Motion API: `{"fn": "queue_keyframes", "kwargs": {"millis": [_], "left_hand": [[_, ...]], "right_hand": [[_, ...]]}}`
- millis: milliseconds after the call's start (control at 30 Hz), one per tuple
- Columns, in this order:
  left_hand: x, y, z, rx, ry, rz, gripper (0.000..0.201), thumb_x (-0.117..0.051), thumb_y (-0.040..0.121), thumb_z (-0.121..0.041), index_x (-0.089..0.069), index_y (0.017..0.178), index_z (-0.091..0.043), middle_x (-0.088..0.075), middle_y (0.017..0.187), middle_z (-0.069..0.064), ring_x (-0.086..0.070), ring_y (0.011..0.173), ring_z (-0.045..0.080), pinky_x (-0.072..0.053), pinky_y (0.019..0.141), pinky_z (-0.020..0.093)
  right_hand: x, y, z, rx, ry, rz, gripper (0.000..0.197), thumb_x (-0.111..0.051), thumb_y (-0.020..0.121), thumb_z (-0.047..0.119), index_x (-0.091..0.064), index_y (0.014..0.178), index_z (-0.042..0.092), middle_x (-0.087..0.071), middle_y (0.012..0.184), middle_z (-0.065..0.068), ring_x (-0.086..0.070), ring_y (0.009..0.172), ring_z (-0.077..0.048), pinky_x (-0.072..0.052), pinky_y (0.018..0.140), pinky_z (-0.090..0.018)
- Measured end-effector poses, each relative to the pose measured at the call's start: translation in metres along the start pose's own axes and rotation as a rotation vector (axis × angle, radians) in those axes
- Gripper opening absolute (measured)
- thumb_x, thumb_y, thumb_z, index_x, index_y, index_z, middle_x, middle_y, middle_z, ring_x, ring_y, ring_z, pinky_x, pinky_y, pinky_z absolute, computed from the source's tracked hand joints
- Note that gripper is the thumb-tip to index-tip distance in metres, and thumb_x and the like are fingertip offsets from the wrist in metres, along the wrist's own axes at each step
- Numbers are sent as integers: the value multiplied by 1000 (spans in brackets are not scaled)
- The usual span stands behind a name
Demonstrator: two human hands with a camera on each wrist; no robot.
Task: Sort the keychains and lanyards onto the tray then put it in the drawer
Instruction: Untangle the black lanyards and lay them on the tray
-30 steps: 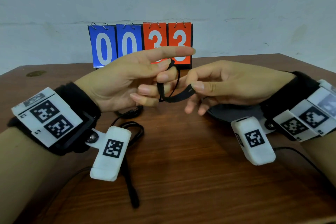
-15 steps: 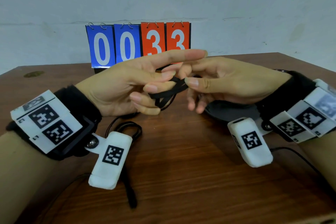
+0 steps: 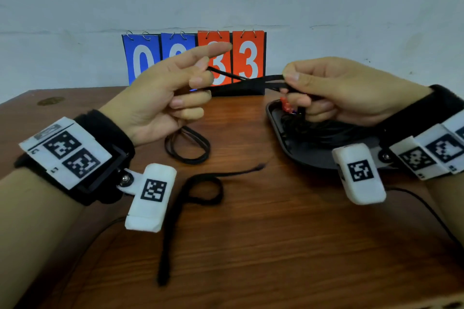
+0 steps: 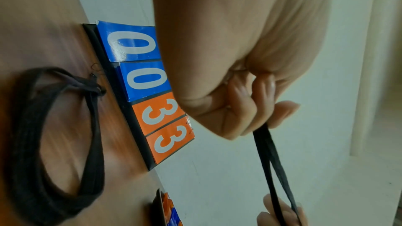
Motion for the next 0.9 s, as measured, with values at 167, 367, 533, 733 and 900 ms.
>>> {"fn": "queue_keyframes", "kwargs": {"millis": [167,367,533,733,900], "left_hand": [[18,3,2,-10,-6,-135,43,-40,104,-4,-59,139,-22,-51,66,-14,-14,46,5,-10,47,21],[26,4,11,45,-53,-180,28,-46,107,-15,-64,128,-18,-48,69,-9,-28,44,2,-20,40,15],[31,3,13,64,-65,-215,22,-49,105,-17,-66,118,-18,-47,67,-8,-28,46,3,-19,43,16],[41,3,11,30,-70,-301,21,-51,105,-18,-70,112,-20,-54,73,-9,-30,48,4,-17,47,17],[38,6,13,35,-40,-256,21,-52,103,-15,-69,115,-19,-59,81,-8,-31,50,3,-19,45,16]], "right_hand": [[19,-3,3,15,-91,-108,24,-55,91,33,-48,75,18,-43,64,2,-23,46,-4,-14,45,-19],[21,2,-1,39,-125,-138,23,-51,97,27,-52,78,14,-55,69,2,-44,63,-13,-38,55,-17],[22,3,-5,1,-76,-141,17,-55,93,28,-55,81,16,-58,71,1,-54,64,-14,-44,65,-25],[27,3,-2,21,-109,-194,16,-55,98,23,-60,85,16,-56,71,2,-44,52,-9,-37,46,-17],[57,-1,1,15,-117,-410,21,-62,98,23,-65,78,16,-57,68,4,-44,53,-6,-38,46,-15]]}}
Point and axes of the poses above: each hand's wrist, its own y-axis towards the middle knuckle, its own x-axis out of the back of the hand, z = x × y, the point moved 9 cm from there along y, towards the middle knuckle
